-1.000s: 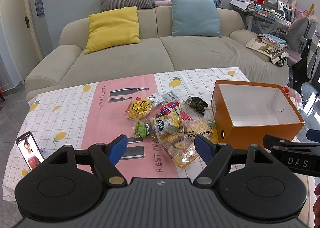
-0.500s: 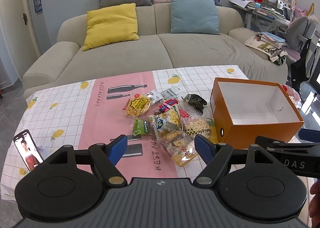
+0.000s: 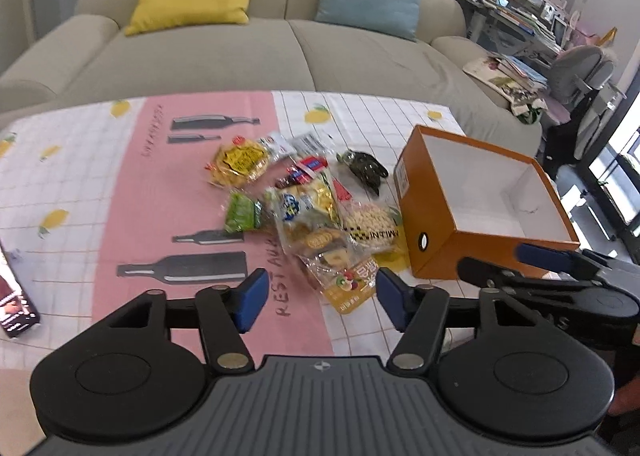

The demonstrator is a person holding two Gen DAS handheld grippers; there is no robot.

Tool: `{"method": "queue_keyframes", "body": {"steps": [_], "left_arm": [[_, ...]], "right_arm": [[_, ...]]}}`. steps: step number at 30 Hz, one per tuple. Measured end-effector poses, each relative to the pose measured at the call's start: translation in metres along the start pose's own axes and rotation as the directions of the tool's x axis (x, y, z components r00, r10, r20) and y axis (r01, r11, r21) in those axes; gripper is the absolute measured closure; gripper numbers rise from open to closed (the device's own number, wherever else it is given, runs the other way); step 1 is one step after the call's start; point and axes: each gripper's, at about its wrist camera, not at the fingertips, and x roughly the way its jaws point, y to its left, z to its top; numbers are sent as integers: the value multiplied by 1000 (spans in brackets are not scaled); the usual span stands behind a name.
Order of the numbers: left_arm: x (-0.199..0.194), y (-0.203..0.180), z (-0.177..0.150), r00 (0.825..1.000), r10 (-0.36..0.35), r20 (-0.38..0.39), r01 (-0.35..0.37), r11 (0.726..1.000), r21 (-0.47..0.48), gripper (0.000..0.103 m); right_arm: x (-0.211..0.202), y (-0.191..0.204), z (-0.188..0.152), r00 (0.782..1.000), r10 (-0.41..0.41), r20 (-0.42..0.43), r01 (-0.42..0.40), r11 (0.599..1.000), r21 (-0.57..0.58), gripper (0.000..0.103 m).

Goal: Organize snacks
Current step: 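Reach the right tool to the bread roll pack and grasp it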

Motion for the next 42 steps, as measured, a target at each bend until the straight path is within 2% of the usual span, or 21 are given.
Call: {"method": "queue_keyframes", "body": {"steps": [3, 5, 7, 8, 12, 14, 16, 18, 20, 22, 28, 34, 36, 38, 42], "left_arm": [[12, 7, 1, 999, -36, -27, 36, 999, -20, 37], [23, 14, 3, 996, -71, -46, 68, 996, -60, 37], [33, 18, 5, 994, -81, -67, 75, 993, -94, 35], [38, 20, 6, 994, -80, -74, 72, 992, -101, 34], [51, 32, 8, 996, -39, -84, 29, 992, -121, 34], [57, 39, 10, 995, 2, -96, -13, 993, -118, 34], [61, 47, 12, 993, 30, -112, -42, 993, -112, 34], [66, 55, 13, 992, 40, -124, -54, 992, -114, 34], [72, 62, 14, 990, 42, -137, -58, 991, -117, 34], [77, 67, 13, 988, 51, -148, -68, 991, -114, 34], [93, 76, 13, 982, 56, -179, -77, 991, -112, 34], [107, 79, 12, 978, 50, -203, -74, 991, -115, 34], [111, 78, 12, 977, 47, -210, -72, 991, -112, 34], [114, 78, 11, 975, 44, -217, -69, 991, -111, 34], [116, 78, 12, 976, 32, -217, -55, 993, -101, 34]], "right_arm": [[15, 3, 1, 1000, 24, -14, -24, 1000, -9, 37], [26, 6, 0, 999, 31, -26, -31, 999, -26, 49], [37, 10, -1, 998, 47, -42, -49, 998, -47, 56], [41, 12, -2, 997, 58, -49, -60, 997, -54, 57], [60, 21, 0, 994, 90, -65, -95, 993, -74, 56], [69, 29, 2, 993, 97, -69, -104, 988, -111, 42], [78, 38, 3, 992, 106, -75, -116, 982, -148, 36], [90, 48, 4, 988, 121, -94, -137, 973, -185, 35], [104, 56, 5, 985, 126, -115, -149, 964, -219, 25], [119, 64, 6, 984, 116, -135, -147, 957, -251, 22], [155, 83, 8, 980, 87, -181, -142, 938, -317, 22], [180, 85, 6, 972, 76, -223, -142, 943, -300, 22], [185, 84, 4, 969, 72, -238, -142, 946, -292, 25], [189, 83, 3, 965, 73, -250, -146, 947, -287, 35], [190, 80, 2, 963, 84, -257, -158, 946, -282, 40]]}}
